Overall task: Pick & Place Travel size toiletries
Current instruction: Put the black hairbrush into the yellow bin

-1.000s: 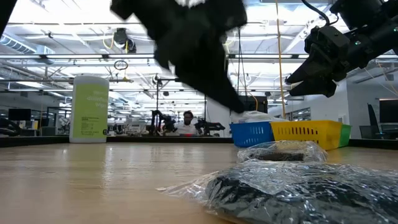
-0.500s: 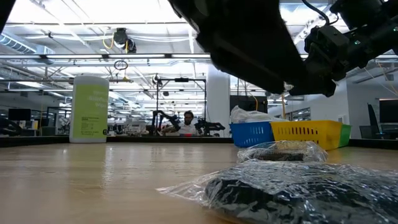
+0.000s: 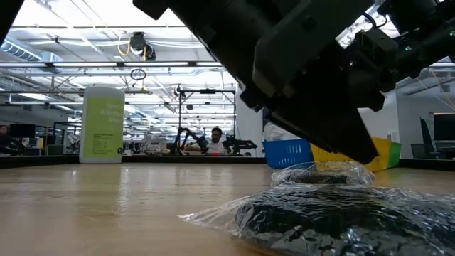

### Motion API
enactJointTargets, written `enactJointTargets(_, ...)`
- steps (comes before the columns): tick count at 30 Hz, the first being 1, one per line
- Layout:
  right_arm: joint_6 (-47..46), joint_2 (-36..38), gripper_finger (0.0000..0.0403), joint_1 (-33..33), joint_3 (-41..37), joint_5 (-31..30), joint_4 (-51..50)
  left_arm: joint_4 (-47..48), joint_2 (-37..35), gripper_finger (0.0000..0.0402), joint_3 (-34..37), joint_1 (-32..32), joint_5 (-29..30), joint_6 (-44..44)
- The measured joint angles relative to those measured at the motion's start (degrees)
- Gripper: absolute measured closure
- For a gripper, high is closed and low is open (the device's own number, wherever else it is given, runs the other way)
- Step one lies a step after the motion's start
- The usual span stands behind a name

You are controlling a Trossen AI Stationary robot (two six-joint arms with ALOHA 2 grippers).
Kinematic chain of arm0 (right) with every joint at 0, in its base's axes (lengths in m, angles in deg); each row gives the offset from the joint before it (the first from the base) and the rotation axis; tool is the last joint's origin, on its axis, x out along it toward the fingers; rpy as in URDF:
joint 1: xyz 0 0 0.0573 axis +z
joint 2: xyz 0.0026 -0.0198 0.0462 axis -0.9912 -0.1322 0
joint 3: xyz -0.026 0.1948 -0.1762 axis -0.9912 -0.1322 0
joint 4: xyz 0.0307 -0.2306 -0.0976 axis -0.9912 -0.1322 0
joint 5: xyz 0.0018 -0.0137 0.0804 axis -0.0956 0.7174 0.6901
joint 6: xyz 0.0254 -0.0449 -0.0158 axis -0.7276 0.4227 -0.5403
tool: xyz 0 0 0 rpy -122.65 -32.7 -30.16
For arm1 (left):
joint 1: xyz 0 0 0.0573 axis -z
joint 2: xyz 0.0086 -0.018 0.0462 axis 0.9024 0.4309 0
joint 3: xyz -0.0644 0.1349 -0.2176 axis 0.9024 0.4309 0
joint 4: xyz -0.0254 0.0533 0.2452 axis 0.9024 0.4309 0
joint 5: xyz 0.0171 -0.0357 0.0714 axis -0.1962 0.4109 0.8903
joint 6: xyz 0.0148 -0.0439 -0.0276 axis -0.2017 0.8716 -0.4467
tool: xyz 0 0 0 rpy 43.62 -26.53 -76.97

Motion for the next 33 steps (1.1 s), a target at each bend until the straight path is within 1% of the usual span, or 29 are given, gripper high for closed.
enactJointTargets(6,0.3,0.0,0.0149,0.0,0.0,0.0,0.8,1.9,0.0,0.0186,0.0,-1.0,1.1,3.2)
enactJointTargets(12,1.0,0.0,0.0149,0.0,0.0,0.0,3.2,2.5,0.0,0.0212,0.0,-1.4,-2.4,5.7)
enactJointTargets(17,1.0,0.0,0.0149,0.0,0.0,0.0,3.1,0.9,0.0,0.0222,0.0,-0.7,-4.8,5.8)
enactJointTargets(22,1.0,0.0,0.0149,0.0,0.0,0.0,3.0,2.0,0.2,0.0233,0.0,-0.6,-4.6,6.3)
enactJointTargets(26,0.9,0.0,0.0149,0.0,0.0,0.0,3.0,0.8,2.2,0.0248,0.0,-0.9,-3.1,7.1)
enactJointTargets(29,0.8,0.0,0.0149,0.0,0.0,0.0,3.0,-0.3,3.0,0.0259,-0.1,-1.0,-3.1,7.1)
enactJointTargets(33,0.6,0.0,0.0149,0.0,0.0,0.0,3.0,-0.1,3.0,0.0290,-0.1,-1.1,-3.1,4.7)
